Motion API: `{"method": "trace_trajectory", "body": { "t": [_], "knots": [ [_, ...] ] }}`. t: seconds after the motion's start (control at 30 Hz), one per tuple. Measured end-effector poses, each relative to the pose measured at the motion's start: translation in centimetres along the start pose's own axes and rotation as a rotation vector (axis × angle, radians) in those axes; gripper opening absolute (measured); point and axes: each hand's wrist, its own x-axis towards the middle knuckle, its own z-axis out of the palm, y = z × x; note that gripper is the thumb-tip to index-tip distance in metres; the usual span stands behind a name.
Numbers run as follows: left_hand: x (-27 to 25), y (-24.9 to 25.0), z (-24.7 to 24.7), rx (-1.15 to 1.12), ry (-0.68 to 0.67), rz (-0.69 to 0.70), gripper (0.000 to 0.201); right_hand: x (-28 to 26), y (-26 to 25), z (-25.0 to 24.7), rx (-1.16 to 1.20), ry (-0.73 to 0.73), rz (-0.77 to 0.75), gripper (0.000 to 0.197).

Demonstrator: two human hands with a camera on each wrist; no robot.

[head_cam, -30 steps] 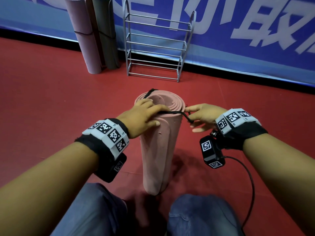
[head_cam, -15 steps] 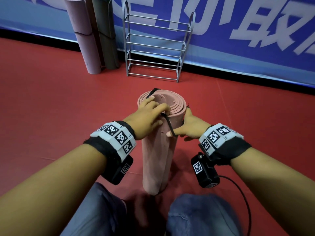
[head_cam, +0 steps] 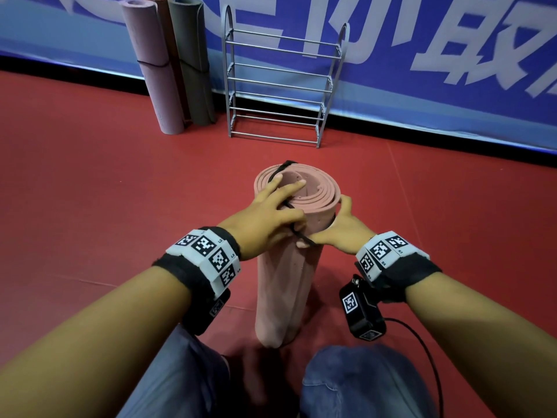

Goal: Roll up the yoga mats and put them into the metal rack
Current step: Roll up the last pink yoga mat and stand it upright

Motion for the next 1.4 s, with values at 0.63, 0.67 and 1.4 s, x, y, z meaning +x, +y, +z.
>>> {"method": "trace_trajectory", "body": {
  "t": [0.63,0.67,1.4],
  "knots": [
    [0.7,0.2,1.4,-0.045,0.086,-0.063,0.013,-0.6,-1.1,-2.9,-0.38,0.261,-0.47,0.086],
    [0.7,0.5,1.7,-0.053,0.101,-0.061,0.012,-0.8,-1.4,-2.9,-0.412,0.252,-0.542,0.084],
    [0.2,3.2,-0.9,0.088,0.256,-0.263,0.028,-1.4,-2.2,0.2,-0.444,0.218,-0.505,0.042]
  ]
}}
